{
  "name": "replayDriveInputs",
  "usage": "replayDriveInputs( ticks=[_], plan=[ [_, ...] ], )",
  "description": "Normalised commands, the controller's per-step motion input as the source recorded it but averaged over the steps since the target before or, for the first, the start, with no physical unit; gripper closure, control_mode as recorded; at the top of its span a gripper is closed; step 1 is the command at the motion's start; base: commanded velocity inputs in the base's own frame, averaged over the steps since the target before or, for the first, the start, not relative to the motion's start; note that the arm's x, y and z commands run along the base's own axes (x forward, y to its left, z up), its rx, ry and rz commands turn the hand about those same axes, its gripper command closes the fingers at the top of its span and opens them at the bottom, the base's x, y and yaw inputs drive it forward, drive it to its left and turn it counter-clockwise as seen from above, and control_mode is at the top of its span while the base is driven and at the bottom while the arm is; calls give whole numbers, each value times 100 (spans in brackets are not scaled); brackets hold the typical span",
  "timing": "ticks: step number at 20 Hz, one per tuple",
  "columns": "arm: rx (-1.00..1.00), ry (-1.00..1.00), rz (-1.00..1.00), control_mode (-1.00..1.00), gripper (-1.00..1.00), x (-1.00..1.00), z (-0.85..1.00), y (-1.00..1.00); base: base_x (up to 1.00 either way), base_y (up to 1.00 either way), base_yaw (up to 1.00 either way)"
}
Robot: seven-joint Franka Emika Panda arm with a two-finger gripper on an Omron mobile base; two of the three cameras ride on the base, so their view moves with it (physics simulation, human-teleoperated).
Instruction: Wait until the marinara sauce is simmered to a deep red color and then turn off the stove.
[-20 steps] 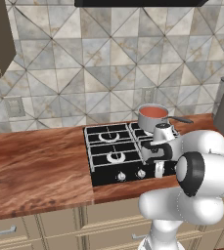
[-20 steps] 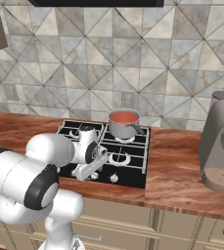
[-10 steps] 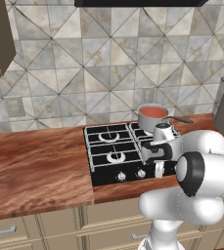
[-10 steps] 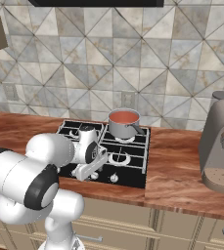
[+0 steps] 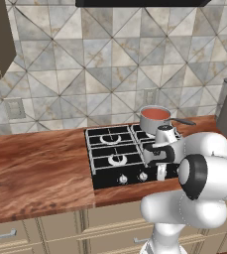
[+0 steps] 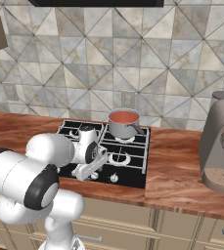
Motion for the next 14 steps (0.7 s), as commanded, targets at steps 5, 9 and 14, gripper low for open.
replayDriveInputs(
  ticks=[5, 9, 14],
  plan=[
    [0, 0, 0, -100, -100, 0, 0, 0, 0, 0, 0],
    [0, 0, 0, -100, -100, 0, 0, 0, 0, 0, 0],
    [0, 0, 0, -100, -100, 0, 0, 0, 0, 0, 0]
  ],
)
